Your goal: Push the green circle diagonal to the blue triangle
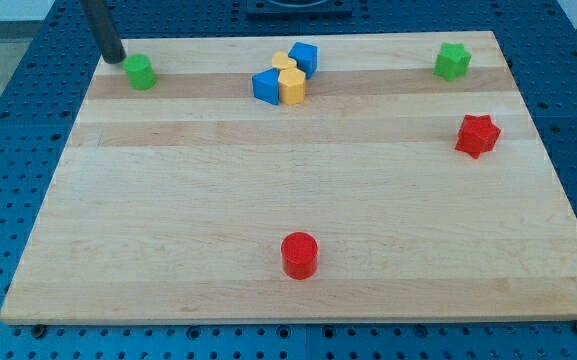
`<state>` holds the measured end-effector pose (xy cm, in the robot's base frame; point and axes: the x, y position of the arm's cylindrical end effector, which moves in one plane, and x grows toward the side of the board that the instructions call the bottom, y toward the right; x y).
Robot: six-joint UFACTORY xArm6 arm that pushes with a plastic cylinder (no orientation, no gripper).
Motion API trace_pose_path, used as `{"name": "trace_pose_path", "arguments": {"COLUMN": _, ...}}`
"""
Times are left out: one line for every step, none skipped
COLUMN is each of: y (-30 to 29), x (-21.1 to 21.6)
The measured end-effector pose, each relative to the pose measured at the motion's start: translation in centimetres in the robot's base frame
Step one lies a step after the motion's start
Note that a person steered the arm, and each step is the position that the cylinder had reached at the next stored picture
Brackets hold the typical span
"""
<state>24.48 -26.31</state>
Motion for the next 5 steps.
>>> {"name": "trace_pose_path", "arguments": {"y": 2.8, "x": 2.6}}
{"name": "trace_pose_path", "arguments": {"y": 6.2, "x": 6.2}}
{"name": "trace_pose_path", "arguments": {"y": 9.6, "x": 9.7}}
{"name": "trace_pose_path", "arguments": {"y": 13.4, "x": 12.2}}
{"name": "trace_pose_path", "arguments": {"y": 13.5, "x": 12.6}}
